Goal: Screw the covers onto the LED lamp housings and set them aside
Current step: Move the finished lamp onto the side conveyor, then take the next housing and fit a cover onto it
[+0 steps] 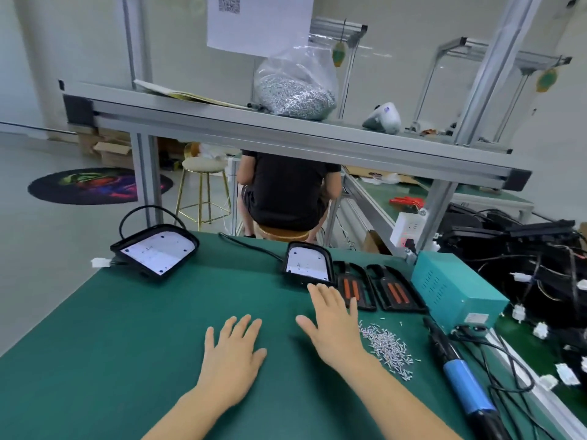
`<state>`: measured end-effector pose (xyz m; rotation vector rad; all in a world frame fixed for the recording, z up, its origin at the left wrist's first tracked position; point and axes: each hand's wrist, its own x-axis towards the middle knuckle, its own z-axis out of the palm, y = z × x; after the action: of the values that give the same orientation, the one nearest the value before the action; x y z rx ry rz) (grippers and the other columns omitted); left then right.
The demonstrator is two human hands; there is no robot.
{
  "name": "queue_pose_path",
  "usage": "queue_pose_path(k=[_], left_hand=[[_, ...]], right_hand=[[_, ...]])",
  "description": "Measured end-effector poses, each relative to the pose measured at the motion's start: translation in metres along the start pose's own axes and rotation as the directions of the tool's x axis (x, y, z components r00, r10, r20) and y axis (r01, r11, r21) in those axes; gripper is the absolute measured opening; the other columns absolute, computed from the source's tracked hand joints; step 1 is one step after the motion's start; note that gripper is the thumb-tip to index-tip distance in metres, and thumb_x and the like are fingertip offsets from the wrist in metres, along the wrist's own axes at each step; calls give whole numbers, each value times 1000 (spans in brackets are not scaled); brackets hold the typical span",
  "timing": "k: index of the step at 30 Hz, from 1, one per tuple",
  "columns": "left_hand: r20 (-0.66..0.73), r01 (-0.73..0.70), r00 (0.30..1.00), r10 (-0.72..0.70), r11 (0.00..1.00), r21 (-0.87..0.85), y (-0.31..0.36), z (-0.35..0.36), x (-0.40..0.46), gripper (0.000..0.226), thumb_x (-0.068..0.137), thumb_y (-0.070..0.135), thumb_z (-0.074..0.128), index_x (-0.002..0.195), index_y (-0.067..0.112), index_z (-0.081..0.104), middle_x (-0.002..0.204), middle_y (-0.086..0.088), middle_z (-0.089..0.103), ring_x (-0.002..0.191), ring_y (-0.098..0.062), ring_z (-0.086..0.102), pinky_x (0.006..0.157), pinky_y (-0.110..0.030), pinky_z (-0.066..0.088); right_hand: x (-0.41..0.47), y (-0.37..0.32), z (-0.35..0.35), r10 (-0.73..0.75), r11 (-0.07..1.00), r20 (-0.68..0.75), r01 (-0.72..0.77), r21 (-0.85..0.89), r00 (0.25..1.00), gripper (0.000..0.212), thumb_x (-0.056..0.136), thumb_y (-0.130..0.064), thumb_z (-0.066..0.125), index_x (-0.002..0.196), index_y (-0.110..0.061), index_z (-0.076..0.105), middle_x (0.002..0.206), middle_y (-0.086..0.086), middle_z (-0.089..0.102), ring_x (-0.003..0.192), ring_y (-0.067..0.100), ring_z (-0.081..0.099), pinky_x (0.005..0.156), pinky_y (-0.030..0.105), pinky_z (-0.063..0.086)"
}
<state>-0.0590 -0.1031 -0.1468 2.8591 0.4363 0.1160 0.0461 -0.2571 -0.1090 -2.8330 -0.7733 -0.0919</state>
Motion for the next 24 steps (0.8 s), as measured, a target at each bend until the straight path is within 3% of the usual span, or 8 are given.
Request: queue_pose_path(k=[3,6,11,15,18,20,22,24], left_hand=[[-93,32,995,-48,986,-163,-11,-2,2,49,101,39,31,148,28,21,156,13,15,144,-7,9,118,-35,4],[-161,16,984,-71,946,-323,-19,-7,5,43,100,33,39,143,26,34,150,13,29,140,-7,23,115,-26,14],[-165,18,979,-115,868,-497,-28,-11,9,38,99,24,46,136,22,44,143,12,40,134,-9,33,111,-25,24],[-164,22,974,-154,789,-614,-27,-12,14,32,98,21,49,130,21,51,135,11,48,126,-9,41,106,-26,29],[-121,53,967,-223,646,-762,-23,-13,18,29,97,20,52,125,21,55,124,10,55,114,-6,47,95,-20,32],[-65,84,964,-257,527,-846,-21,-15,23,25,97,21,52,120,22,58,117,11,59,106,-3,51,90,-18,32],[18,124,963,-271,380,-917,-21,-21,28,18,97,25,52,113,23,61,117,8,61,107,-5,54,94,-23,36],[111,170,956,-270,206,-964,-21,-28,34,14,93,32,54,101,23,61,113,3,62,109,-16,57,100,-32,41]], right_hand=[[37,-2,2,-28,996,-134,16,-92,991,58,101,-32,47,151,-18,21,157,-2,22,146,18,15,119,49,6],[70,0,7,-46,983,-172,14,-181,984,47,100,-26,51,142,-14,34,149,3,35,140,23,28,116,43,19],[92,4,18,-47,970,-162,7,-243,986,27,98,-15,50,125,-14,51,127,4,54,119,24,50,96,32,36],[94,2,17,-38,972,-196,-10,-235,980,27,91,1,49,114,-12,55,118,5,57,110,25,54,75,30,34],[86,-4,12,-61,977,-187,20,-213,981,21,90,0,49,105,-14,52,114,5,56,111,24,53,67,30,31],[71,-7,13,-95,980,-181,60,-192,979,19,92,-5,49,109,-13,53,116,3,55,113,22,50,69,31,34],[49,-11,16,-161,973,-182,126,-191,970,22,91,-8,52,111,-15,54,117,0,55,113,20,50,75,32,39],[20,-17,15,-302,948,-241,265,-177,922,26,76,-8,70,100,-15,62,102,-3,62,97,19,59,67,30,45]])
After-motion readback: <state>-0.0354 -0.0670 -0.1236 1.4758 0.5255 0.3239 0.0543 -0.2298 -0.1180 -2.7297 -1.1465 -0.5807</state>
